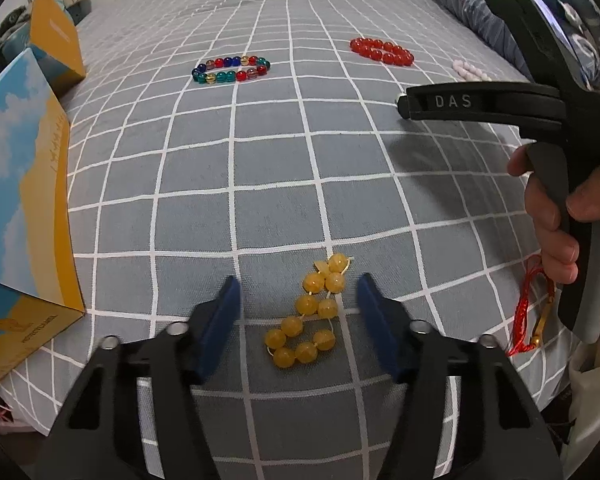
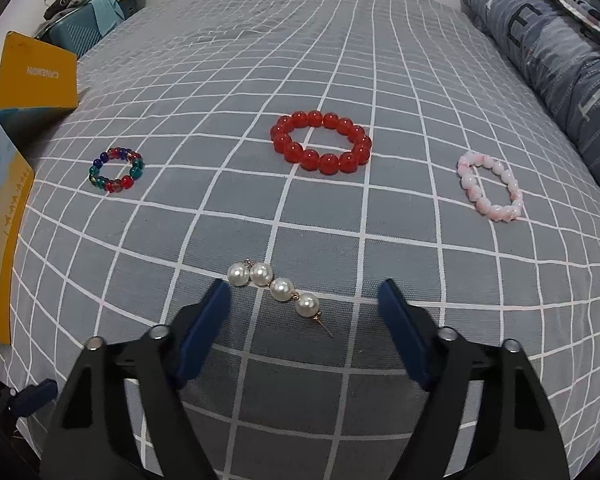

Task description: Organize jewelry

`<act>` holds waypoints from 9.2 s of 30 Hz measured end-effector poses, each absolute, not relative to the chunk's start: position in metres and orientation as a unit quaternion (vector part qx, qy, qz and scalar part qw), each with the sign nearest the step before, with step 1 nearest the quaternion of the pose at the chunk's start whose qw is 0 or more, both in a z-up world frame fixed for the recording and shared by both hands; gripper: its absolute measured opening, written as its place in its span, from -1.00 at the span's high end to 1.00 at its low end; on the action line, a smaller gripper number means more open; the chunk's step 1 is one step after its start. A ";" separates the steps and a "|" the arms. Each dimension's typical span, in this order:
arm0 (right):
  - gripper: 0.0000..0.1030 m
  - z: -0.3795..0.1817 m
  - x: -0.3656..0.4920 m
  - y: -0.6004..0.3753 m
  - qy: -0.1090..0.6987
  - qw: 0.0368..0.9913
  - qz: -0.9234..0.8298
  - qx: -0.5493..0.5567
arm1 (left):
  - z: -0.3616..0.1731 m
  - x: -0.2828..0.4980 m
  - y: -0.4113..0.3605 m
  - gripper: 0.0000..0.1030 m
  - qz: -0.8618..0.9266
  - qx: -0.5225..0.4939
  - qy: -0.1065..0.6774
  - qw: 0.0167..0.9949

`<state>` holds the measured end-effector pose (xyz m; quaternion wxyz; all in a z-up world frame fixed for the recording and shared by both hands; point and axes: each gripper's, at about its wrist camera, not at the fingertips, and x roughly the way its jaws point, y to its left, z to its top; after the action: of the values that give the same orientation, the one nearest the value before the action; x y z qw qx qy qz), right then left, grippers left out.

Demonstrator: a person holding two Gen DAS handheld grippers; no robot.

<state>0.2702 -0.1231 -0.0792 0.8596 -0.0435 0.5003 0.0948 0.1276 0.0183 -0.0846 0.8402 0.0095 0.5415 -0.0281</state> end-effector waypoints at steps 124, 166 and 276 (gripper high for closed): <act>0.78 0.009 0.133 0.231 0.433 0.850 0.262 -0.145 | 0.026 0.040 0.362 0.78 0.225 -0.120 0.459 0.851; -0.85 0.101 0.092 0.039 0.340 0.921 0.166 -0.097 | 0.107 0.048 0.232 -0.89 0.166 -0.077 0.373 0.909; 0.82 -0.061 0.092 -0.169 0.435 0.899 0.055 -0.010 | -0.024 0.249 0.056 0.66 0.039 -0.028 0.459 0.887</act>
<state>0.0921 -0.1693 -0.0611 0.8987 -0.0100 0.4351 0.0545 0.2491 0.0563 -0.0236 0.8870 -0.0281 0.4593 0.0391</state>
